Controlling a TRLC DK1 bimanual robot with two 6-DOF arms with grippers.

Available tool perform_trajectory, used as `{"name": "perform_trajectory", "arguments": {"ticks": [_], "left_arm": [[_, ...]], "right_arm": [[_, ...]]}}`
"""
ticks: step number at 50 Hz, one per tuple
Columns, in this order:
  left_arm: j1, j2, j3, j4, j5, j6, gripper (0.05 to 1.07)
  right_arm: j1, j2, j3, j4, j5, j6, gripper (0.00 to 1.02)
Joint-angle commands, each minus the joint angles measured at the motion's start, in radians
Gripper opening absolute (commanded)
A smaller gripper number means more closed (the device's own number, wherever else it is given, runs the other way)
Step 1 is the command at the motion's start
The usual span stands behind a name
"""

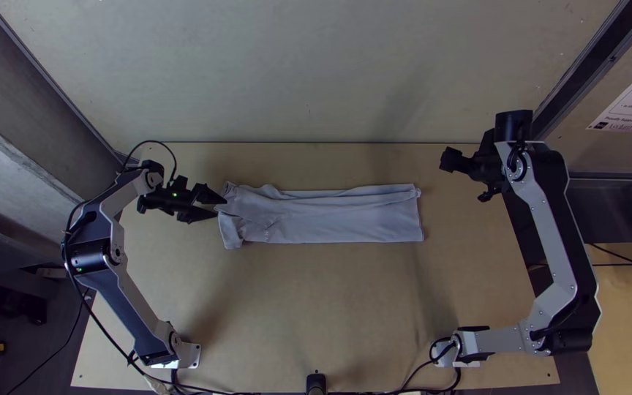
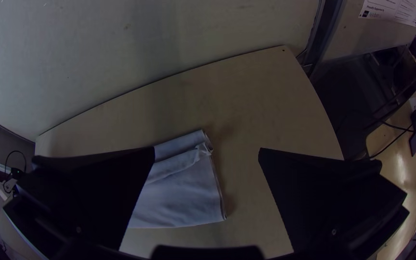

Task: Fold the t-shirt

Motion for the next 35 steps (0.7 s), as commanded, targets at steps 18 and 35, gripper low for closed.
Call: {"name": "perform_trajectory", "arguments": {"ticks": [18, 35], "left_arm": [[-0.101, 0.062, -0.080, 0.069, 0.023, -0.021, 1.03], [-0.328, 0.037, -0.120, 0.249, -0.198, -0.231, 1.03]], "right_arm": [[-0.011, -0.087, -0.080, -0.006, 0.008, 0.017, 0.98], [-0.011, -0.110, -0.100, -0.006, 0.008, 0.019, 0.98]]}}
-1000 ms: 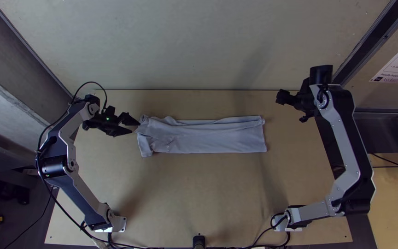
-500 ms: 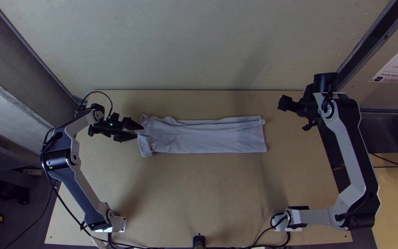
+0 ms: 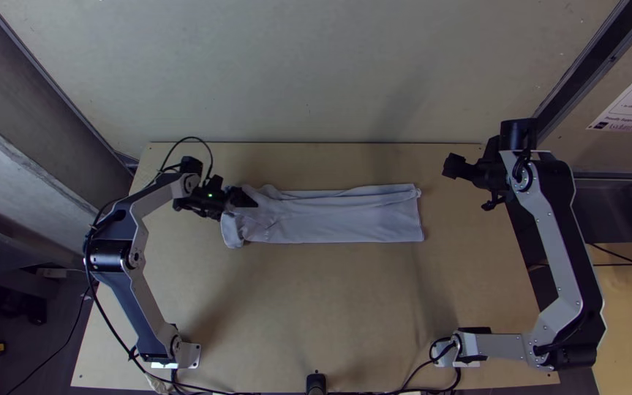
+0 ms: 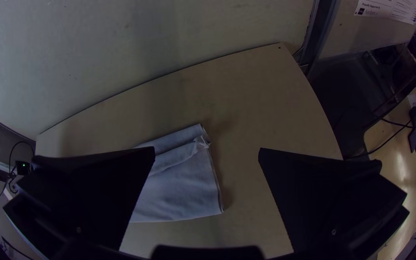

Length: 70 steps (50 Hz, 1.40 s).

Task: Fold the t-shirt

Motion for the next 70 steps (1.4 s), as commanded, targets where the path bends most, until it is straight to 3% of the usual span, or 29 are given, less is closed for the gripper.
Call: {"name": "perform_trajectory", "arguments": {"ticks": [1, 6, 9, 12, 15, 16, 30, 41, 55, 70], "left_arm": [[-0.083, 0.039, -0.062, 0.011, -0.159, -0.090, 1.03], [-0.145, 0.027, -0.061, 0.012, -0.263, -0.129, 1.01], [-0.176, 0.010, -0.065, 0.015, -0.318, -0.134, 0.88], [-0.195, -0.018, -0.073, 0.028, -0.358, -0.143, 0.56], [-0.209, -0.044, -0.081, 0.061, -0.412, -0.157, 0.12], [-0.212, -0.050, -0.079, 0.064, -0.421, -0.157, 0.07], [-0.166, -0.141, -0.044, -0.035, -0.535, -0.096, 0.08], [0.013, -0.187, 0.037, -0.184, -0.619, 0.070, 0.08], [0.249, -0.199, 0.119, -0.241, -0.759, 0.325, 0.08], [0.271, -0.226, 0.254, -0.321, -1.032, 0.519, 0.08]], "right_arm": [[-0.006, -0.041, -0.038, -0.005, 0.008, 0.017, 0.98], [-0.012, -0.051, -0.056, -0.005, 0.008, 0.016, 0.98], [-0.017, -0.059, -0.067, -0.005, 0.008, 0.016, 0.98], [-0.028, -0.065, -0.081, -0.003, 0.008, 0.016, 0.98], [-0.034, -0.073, -0.097, 0.003, 0.008, 0.016, 0.98], [-0.035, -0.076, -0.104, 0.005, 0.008, 0.014, 0.99], [-0.031, -0.099, -0.191, 0.061, 0.007, 0.019, 0.98], [-0.037, -0.113, -0.255, 0.152, 0.007, 0.019, 0.99], [-0.055, -0.110, -0.286, 0.192, -0.003, 0.017, 0.99], [-0.061, -0.114, -0.292, 0.193, -0.007, 0.017, 0.99]]}}
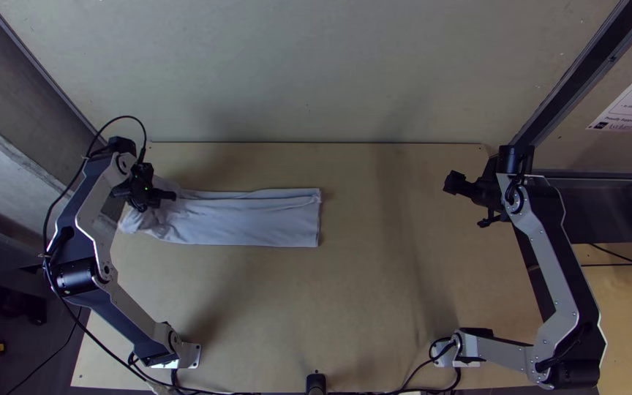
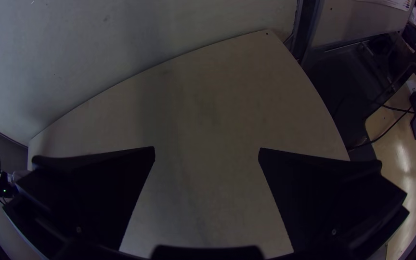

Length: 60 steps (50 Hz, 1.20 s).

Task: Fold the t-shirt

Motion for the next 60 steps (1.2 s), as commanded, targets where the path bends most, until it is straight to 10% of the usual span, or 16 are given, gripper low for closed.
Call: {"name": "perform_trajectory", "arguments": {"ticks": [1, 20, 60], "left_arm": [[-0.034, -0.078, 0.052, -0.032, -0.093, 0.091, 0.08], [-0.339, -0.150, 0.115, -0.125, -0.328, 0.098, 0.08], [-0.790, 0.112, 0.308, -0.340, -0.406, -0.225, 0.08]], "right_arm": [[-0.007, -0.025, -0.024, 0.008, -0.003, 0.017, 0.98], [-0.010, -0.037, -0.021, 0.008, -0.001, 0.017, 0.99], [-0.065, -0.085, -0.051, 0.008, -0.003, 0.013, 0.98]]}}
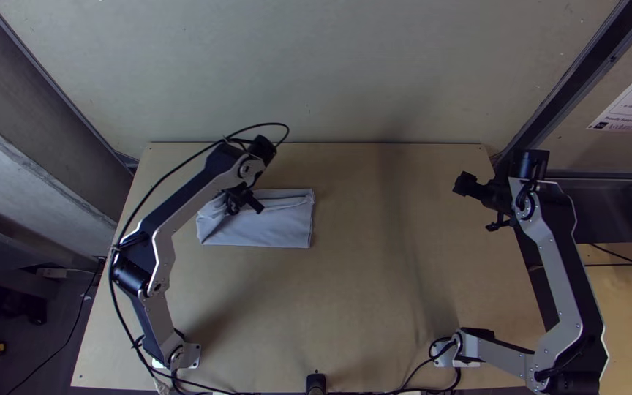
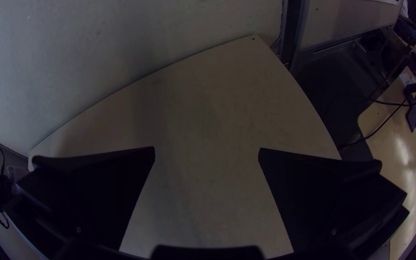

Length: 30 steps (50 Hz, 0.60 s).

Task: Fold the t-shirt

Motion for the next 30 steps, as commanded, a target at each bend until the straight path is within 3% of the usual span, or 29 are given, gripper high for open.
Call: {"name": "perform_trajectory", "arguments": {"ticks": [1, 9, 20, 21, 23, 25, 27, 28, 30], "left_arm": [[-0.028, 0.044, 0.046, -0.028, -0.015, -0.053, 0.08], [-0.078, 0.124, 0.111, -0.051, 0.001, -0.117, 0.09], [-0.102, 0.253, 0.253, -0.109, 0.177, -0.223, 0.09], [-0.107, 0.260, 0.263, -0.109, 0.191, -0.229, 0.12], [-0.111, 0.279, 0.281, -0.111, 0.216, -0.244, 0.30], [-0.122, 0.295, 0.301, -0.114, 0.232, -0.260, 0.58], [-0.128, 0.314, 0.326, -0.115, 0.260, -0.278, 0.95], [-0.133, 0.325, 0.342, -0.117, 0.282, -0.287, 1.06], [-0.136, 0.345, 0.384, -0.126, 0.354, -0.315, 1.03]], "right_arm": [[-0.014, -0.031, -0.032, 0.008, -0.001, 0.013, 0.99], [-0.040, -0.037, -0.043, 0.008, -0.003, 0.000, 0.99], [-0.080, -0.037, -0.055, 0.008, -0.009, -0.027, 0.99], [-0.083, -0.039, -0.055, 0.008, -0.012, -0.030, 0.98], [-0.089, -0.037, -0.056, 0.008, -0.015, -0.035, 0.99], [-0.093, -0.037, -0.058, 0.008, -0.017, -0.038, 0.98], [-0.096, -0.037, -0.061, 0.008, -0.017, -0.041, 0.98], [-0.099, -0.037, -0.063, 0.008, -0.018, -0.043, 0.99], [-0.099, -0.037, -0.067, 0.008, -0.018, -0.043, 0.99]]}}
